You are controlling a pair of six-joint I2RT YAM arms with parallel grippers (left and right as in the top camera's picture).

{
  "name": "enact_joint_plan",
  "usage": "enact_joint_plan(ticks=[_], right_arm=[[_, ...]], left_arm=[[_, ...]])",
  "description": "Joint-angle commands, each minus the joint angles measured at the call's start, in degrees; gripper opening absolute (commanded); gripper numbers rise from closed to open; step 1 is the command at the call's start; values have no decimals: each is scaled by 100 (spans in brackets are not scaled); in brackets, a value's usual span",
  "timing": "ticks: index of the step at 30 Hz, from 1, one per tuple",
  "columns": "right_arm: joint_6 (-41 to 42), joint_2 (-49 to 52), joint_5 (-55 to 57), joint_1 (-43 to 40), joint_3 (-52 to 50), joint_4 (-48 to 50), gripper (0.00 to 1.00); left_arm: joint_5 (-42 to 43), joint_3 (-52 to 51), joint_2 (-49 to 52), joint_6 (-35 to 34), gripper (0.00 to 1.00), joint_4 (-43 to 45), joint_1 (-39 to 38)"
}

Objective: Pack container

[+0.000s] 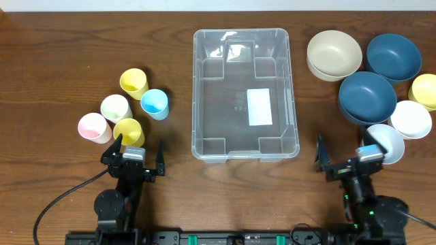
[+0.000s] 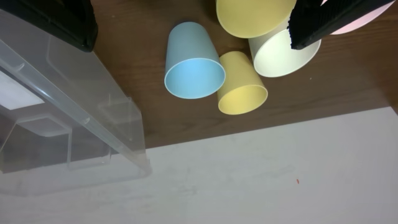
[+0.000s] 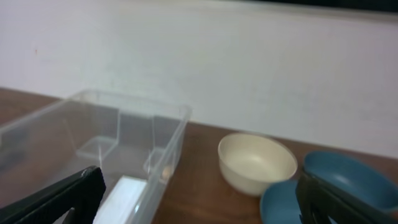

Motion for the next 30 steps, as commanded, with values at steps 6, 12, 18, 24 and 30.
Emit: enact_joint_plan(ticks=[6, 12, 18, 24, 30], right_arm=[[-120, 2559, -385, -184, 2660, -2103, 99], [92, 3783, -313, -264, 4271, -3528, 99], [590, 4577, 125, -1080, 5049, -3641, 99], [619, 5034, -1237, -1325, 5084, -4197, 99], [3805, 5495, 778, -1906, 5084, -4470, 99]], left_arm=[[81, -107, -28, 55, 98, -177, 26], [81, -107, -28, 55, 98, -177, 26], [81, -107, -28, 55, 98, -177, 26], [81, -107, -28, 55, 98, -177, 26], [81, -107, -28, 55, 98, -177, 26]])
